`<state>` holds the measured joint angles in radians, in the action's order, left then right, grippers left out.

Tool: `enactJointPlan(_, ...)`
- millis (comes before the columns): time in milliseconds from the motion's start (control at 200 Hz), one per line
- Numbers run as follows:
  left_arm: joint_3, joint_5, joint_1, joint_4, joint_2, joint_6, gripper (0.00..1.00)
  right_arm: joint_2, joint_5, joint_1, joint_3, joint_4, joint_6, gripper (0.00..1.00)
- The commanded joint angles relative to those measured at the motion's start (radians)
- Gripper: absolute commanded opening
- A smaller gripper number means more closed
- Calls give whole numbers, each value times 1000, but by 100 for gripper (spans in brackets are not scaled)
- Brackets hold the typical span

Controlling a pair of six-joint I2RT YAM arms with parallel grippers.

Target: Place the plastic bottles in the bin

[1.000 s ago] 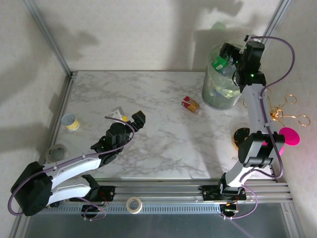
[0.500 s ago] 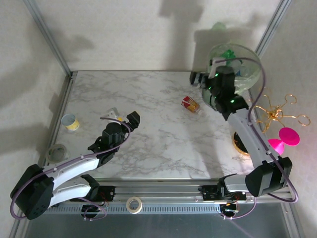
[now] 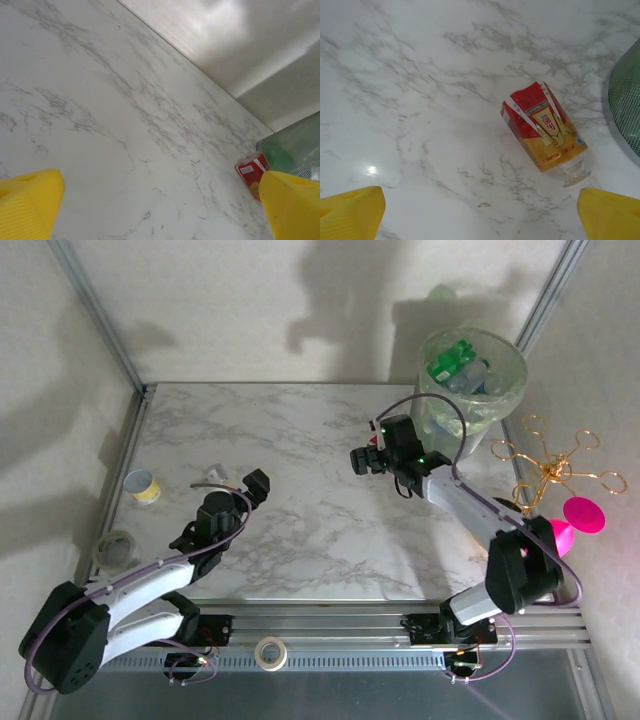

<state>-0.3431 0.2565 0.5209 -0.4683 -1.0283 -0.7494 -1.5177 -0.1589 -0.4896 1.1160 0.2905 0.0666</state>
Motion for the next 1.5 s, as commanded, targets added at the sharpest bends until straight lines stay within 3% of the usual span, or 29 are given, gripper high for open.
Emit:
enactJointPlan(0, 25, -26, -22, 17, 45, -24, 100, -105, -105, -1, 114, 68, -109, 99)
enactJointPlan(476, 61, -23, -51, 65, 135, -28, 100, -584, -261, 19, 534, 326, -271, 99)
enactJointPlan(1026, 41, -46, -58, 60, 118, -25, 100, -607, -105, 75, 448, 319, -235, 95)
enactJointPlan(1172, 43, -45, -58, 70, 133, -29, 100, -598, -81, 75, 426, 306, -227, 87)
enactJointPlan(1387, 50, -41, -58, 81, 157, -34, 100, -590, -58, 75, 415, 312, -217, 60)
enactJointPlan(1497, 54, -39, -58, 82, 163, -37, 100, -571, -34, 74, 412, 313, -207, 51)
